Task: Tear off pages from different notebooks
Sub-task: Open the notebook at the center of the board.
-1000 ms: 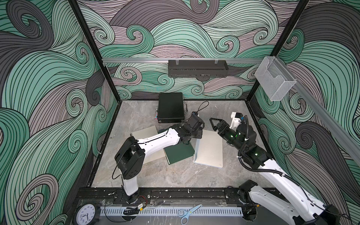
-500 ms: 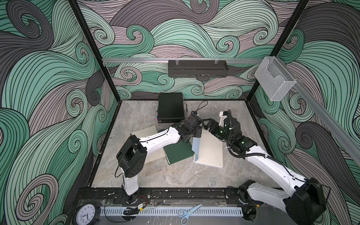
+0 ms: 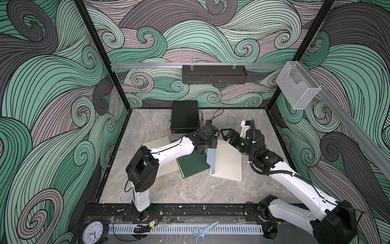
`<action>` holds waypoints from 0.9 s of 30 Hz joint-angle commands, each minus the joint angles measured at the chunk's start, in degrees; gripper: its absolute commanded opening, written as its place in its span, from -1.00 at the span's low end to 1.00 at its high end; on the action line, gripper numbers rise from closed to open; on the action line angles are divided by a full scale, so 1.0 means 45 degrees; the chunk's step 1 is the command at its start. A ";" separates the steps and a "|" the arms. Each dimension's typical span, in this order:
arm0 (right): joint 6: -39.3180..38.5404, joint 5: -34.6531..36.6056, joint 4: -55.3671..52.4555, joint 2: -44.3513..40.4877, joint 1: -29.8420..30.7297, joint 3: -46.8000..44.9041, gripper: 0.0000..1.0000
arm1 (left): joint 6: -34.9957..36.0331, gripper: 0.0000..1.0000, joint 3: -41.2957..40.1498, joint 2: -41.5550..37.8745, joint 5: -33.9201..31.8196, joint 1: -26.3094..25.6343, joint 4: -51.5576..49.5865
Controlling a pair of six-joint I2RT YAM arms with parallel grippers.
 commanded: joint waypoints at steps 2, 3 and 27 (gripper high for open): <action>-0.0250 0.0747 -0.0423 -0.0331 0.0056 -0.0223 0.83 | 0.0085 -1.00 0.0340 0.0310 -0.0382 0.0172 -0.0651; -0.0260 0.0832 -0.0448 -0.0426 0.0068 -0.0300 0.83 | 0.0079 -1.00 0.0330 0.0293 -0.0402 0.0175 -0.0666; 0.1829 0.4944 -0.3437 -0.1554 0.0041 -0.3906 0.70 | -0.0022 -1.00 0.0784 0.0038 -0.1269 0.0336 -0.0904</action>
